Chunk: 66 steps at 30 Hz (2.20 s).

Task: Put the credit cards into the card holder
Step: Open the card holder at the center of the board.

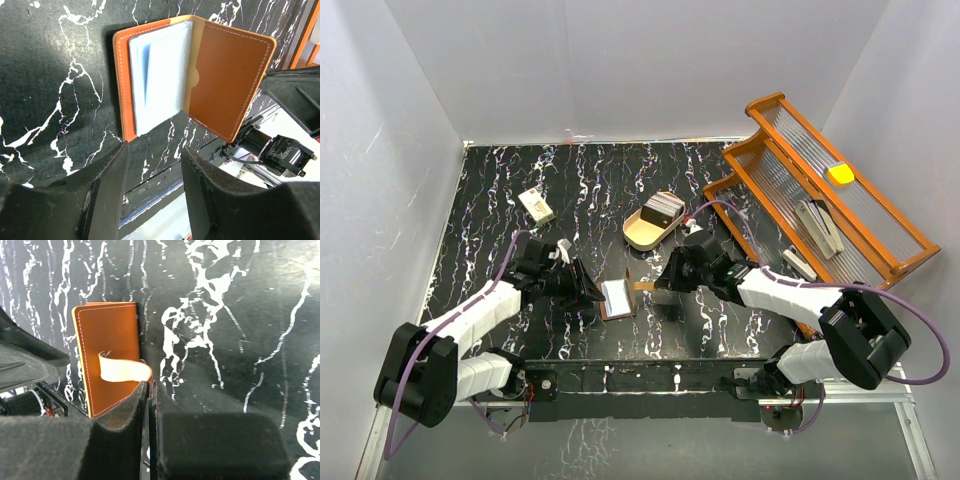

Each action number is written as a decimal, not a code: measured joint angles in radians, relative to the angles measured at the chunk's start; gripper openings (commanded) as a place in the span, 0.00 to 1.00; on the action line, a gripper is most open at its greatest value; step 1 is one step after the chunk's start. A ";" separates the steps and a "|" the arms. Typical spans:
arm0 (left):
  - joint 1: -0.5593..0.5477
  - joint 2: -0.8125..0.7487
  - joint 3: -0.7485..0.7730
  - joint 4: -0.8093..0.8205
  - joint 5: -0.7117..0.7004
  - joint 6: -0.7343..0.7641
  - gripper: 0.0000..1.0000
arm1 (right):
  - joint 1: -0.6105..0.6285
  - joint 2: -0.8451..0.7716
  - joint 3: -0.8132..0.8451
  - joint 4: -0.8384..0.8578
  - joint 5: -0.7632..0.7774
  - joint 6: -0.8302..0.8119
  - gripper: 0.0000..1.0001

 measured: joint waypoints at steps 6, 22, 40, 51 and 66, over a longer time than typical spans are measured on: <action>0.000 0.037 -0.005 0.045 0.006 -0.006 0.47 | -0.035 -0.001 -0.018 -0.010 0.000 -0.038 0.00; 0.000 0.109 -0.076 0.245 0.062 -0.063 0.49 | -0.058 -0.033 -0.052 -0.034 0.011 -0.090 0.00; 0.000 0.146 -0.134 0.446 0.153 -0.152 0.00 | -0.060 -0.035 -0.077 -0.042 0.011 -0.094 0.16; 0.000 0.005 -0.106 0.282 0.113 -0.077 0.00 | -0.056 -0.186 0.051 -0.149 -0.055 -0.035 0.42; -0.008 -0.019 -0.082 0.175 0.073 -0.041 0.16 | 0.161 0.060 0.232 -0.076 -0.040 0.020 0.43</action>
